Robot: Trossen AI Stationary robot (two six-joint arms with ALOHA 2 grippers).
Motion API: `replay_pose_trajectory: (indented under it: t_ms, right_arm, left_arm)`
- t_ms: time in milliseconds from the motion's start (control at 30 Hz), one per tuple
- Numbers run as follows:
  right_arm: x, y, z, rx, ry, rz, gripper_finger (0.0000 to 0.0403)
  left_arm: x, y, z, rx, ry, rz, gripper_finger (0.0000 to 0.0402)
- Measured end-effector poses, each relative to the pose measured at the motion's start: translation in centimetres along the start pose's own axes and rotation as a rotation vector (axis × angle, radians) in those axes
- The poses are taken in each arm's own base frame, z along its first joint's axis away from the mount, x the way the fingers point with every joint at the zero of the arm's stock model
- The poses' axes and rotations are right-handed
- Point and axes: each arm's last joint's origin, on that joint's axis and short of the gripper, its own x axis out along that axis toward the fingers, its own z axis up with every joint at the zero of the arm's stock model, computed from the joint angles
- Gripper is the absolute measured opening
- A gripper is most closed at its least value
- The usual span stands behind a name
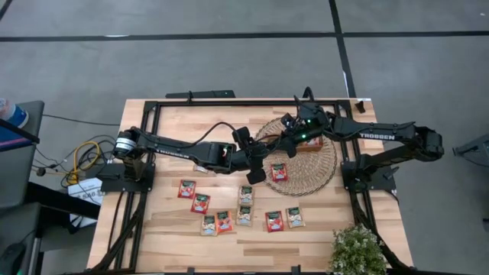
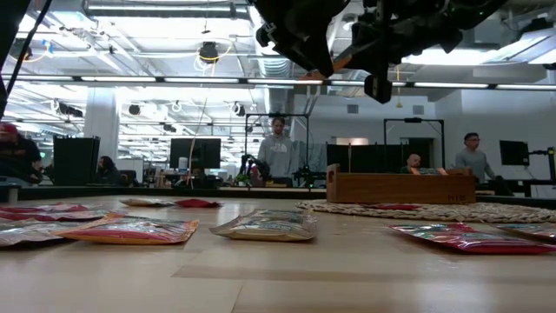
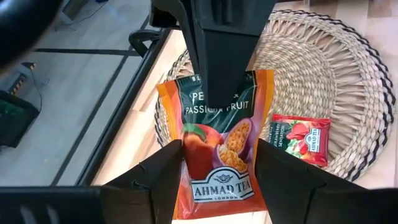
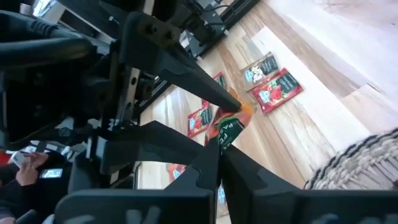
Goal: Pick & Place Tea
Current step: Put the orange tea pack into the right compartment of the brown organizer
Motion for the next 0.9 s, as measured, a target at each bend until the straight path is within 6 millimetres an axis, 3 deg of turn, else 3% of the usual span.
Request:
replay_pose_trajectory:
  t_ms: [300, 600, 767, 900]
  right_arm:
    - [-1.2, -0.2, 0.0, 0.001, -0.016, -0.074, 0.0001]
    - [-4.7, -0.1, -0.2, -0.021, -0.048, -0.173, 0.0]
    - [-7.4, -0.2, -1.7, -0.095, 0.08, -0.221, 0.0]
    - [-9.6, 0.7, -2.4, -0.165, 0.272, -0.283, 0.0]
  left_arm:
    - [-0.5, -0.4, -0.1, -0.069, -0.016, 0.099, 0.0195]
    - [-1.2, -0.9, -1.3, -0.066, 0.061, 0.164, 0.0243]
    - [-1.9, -0.8, -3.3, 0.061, 0.225, 0.159, 0.0256]
    - [-2.1, -0.6, -4.0, 0.016, 0.291, 0.163, 0.0257]
